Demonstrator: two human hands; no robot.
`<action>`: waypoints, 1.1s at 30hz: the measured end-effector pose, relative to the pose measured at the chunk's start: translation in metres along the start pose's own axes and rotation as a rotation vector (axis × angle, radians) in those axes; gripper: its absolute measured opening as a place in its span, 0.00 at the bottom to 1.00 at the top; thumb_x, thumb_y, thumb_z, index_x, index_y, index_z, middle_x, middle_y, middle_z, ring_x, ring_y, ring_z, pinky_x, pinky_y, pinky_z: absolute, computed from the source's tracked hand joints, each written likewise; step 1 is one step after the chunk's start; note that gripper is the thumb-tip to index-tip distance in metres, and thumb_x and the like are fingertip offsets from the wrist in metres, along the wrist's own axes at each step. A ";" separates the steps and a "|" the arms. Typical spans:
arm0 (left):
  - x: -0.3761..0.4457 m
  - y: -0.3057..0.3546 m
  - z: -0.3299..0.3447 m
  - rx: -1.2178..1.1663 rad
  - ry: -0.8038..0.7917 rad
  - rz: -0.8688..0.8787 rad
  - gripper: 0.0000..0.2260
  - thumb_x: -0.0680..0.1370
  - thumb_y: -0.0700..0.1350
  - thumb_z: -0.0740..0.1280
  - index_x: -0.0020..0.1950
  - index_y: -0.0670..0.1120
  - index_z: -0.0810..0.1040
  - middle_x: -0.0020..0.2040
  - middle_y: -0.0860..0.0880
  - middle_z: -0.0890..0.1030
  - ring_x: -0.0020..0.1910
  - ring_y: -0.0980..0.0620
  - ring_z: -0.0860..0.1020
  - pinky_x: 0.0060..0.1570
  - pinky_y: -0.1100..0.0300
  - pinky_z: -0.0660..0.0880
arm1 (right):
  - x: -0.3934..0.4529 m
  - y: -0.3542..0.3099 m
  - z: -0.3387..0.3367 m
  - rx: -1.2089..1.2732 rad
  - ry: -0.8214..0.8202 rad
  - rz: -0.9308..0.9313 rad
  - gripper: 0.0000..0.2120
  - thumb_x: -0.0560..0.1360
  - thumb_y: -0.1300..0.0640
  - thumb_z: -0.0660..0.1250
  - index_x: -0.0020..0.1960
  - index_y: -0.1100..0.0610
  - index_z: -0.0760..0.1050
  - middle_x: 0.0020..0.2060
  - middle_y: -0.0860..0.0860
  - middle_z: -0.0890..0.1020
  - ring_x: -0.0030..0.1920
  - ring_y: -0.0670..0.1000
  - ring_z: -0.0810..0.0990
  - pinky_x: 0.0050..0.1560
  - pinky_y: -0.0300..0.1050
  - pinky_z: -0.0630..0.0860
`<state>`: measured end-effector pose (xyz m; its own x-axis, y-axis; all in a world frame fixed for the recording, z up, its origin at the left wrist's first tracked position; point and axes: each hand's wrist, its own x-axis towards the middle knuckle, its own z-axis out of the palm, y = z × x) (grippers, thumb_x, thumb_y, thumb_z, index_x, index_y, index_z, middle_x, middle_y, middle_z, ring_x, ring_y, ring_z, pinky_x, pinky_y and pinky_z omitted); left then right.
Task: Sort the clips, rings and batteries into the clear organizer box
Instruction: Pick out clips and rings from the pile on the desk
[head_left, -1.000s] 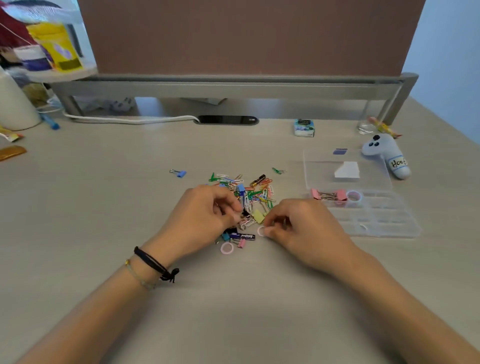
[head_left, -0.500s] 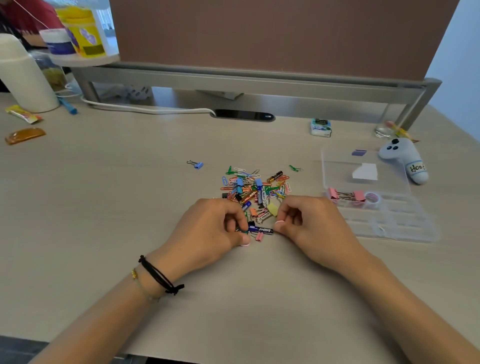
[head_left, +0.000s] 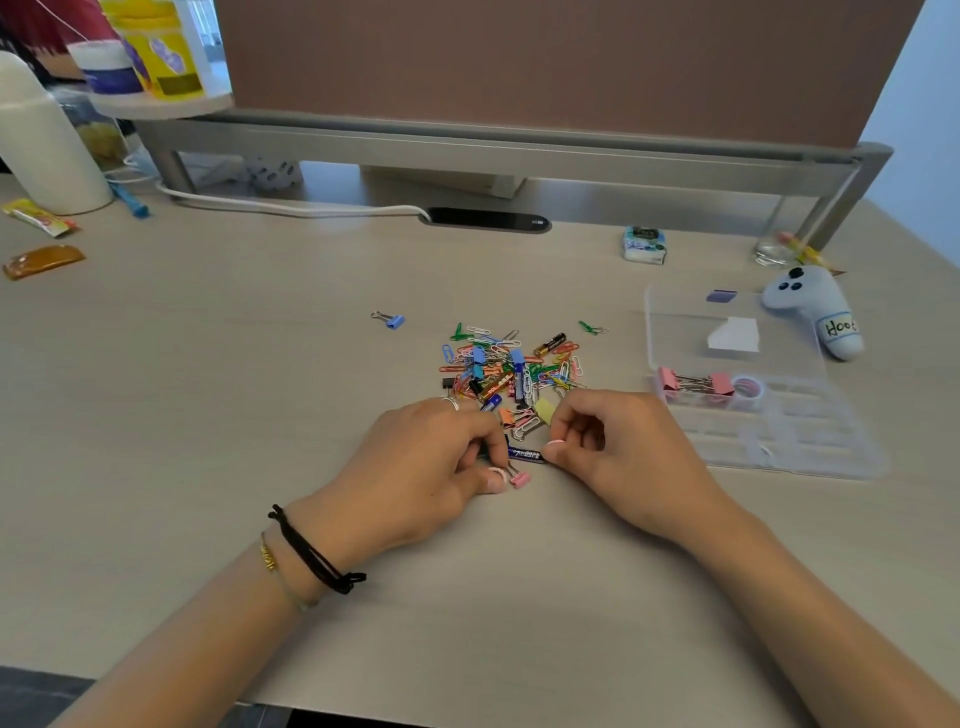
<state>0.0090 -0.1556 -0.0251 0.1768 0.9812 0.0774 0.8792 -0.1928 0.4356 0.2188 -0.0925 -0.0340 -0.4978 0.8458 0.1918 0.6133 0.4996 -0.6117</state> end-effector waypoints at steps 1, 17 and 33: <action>0.000 0.001 0.000 0.030 0.002 0.004 0.08 0.75 0.59 0.71 0.49 0.59 0.79 0.37 0.57 0.74 0.39 0.60 0.71 0.40 0.57 0.70 | 0.000 0.000 0.000 0.002 -0.002 -0.002 0.08 0.70 0.56 0.76 0.38 0.49 0.77 0.30 0.44 0.78 0.33 0.46 0.76 0.37 0.47 0.76; 0.024 0.017 0.001 -0.407 0.101 -0.073 0.09 0.70 0.46 0.79 0.35 0.51 0.80 0.29 0.60 0.78 0.26 0.59 0.70 0.30 0.67 0.67 | -0.003 0.004 -0.028 0.163 0.130 0.051 0.08 0.70 0.61 0.76 0.37 0.52 0.79 0.31 0.48 0.79 0.32 0.47 0.74 0.35 0.36 0.71; 0.118 0.125 0.044 -0.489 0.061 0.004 0.03 0.72 0.41 0.76 0.43 0.50 0.88 0.37 0.56 0.85 0.34 0.63 0.79 0.39 0.68 0.75 | -0.052 0.085 -0.112 0.078 0.319 0.386 0.08 0.68 0.61 0.74 0.32 0.51 0.83 0.26 0.44 0.82 0.26 0.42 0.76 0.29 0.32 0.69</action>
<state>0.1593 -0.0645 -0.0004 0.1408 0.9820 0.1260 0.5651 -0.1842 0.8042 0.3656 -0.0728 -0.0102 -0.0240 0.9871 0.1582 0.6620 0.1343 -0.7374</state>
